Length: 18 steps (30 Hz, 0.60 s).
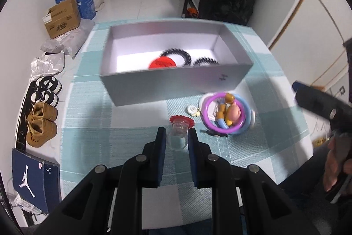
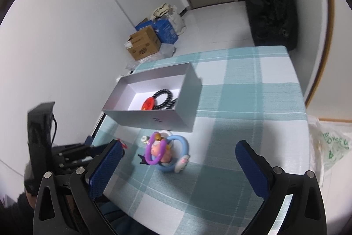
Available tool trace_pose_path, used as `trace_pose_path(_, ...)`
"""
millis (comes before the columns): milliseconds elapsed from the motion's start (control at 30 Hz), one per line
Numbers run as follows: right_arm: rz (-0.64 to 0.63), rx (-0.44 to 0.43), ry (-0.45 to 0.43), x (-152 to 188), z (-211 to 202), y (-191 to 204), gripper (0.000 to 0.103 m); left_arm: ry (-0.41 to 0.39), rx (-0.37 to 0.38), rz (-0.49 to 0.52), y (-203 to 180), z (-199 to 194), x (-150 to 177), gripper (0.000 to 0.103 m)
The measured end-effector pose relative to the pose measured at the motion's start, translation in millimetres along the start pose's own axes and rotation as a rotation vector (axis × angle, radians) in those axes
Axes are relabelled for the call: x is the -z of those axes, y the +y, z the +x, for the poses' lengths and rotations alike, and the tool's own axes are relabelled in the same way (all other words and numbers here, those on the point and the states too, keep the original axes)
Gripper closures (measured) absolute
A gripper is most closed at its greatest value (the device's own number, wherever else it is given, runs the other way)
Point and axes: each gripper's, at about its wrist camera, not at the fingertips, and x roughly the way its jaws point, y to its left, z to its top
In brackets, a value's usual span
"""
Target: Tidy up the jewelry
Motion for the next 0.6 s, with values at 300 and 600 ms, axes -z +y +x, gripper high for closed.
trace_pose_path(300,-0.225,-0.045,0.07,7.3,31.0,55.6,0.023,-0.076,0.031,-0.149,33.8,-23.3,-7.0,0.088)
trace_pose_path(600,-0.289,-0.065,0.111,5.7,63.2,77.1,0.049,-0.104,0.054,-0.231,57.0,-31.2,-8.1,0.088)
